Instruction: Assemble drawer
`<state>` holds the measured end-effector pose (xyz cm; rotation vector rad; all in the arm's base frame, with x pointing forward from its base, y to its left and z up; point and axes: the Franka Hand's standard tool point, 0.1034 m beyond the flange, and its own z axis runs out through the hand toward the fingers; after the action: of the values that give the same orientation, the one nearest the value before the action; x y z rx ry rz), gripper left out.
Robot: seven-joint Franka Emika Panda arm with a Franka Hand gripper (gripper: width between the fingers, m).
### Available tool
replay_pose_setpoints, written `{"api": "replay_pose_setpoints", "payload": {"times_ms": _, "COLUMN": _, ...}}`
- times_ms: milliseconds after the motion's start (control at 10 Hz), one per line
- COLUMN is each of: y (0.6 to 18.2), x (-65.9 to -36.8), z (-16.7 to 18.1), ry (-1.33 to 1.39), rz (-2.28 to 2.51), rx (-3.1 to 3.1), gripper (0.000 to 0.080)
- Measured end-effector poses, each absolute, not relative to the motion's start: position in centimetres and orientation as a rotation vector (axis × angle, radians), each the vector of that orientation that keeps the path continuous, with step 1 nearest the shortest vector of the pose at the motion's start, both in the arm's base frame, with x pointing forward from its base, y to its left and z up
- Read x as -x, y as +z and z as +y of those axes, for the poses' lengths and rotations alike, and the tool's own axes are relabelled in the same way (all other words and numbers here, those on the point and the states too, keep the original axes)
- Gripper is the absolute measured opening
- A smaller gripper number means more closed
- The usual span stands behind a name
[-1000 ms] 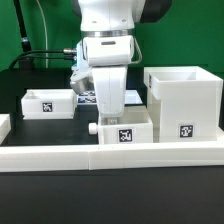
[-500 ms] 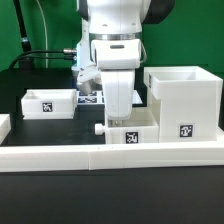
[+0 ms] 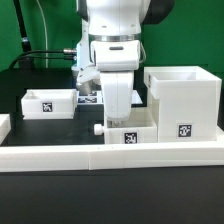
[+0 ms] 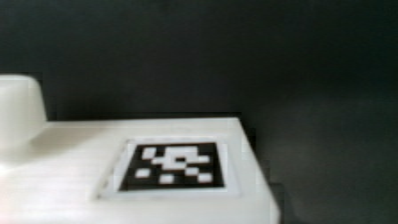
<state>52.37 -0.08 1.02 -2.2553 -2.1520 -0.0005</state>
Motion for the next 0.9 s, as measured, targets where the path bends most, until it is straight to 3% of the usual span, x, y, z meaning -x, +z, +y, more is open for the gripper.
{"api": "replay_pose_setpoints", "payload": {"times_ms": 900, "y": 1.0, "x": -52.9, "z": 1.2, "ry": -0.037, "rz": -2.156, "rx": 2.276, "gripper": 0.0044}}
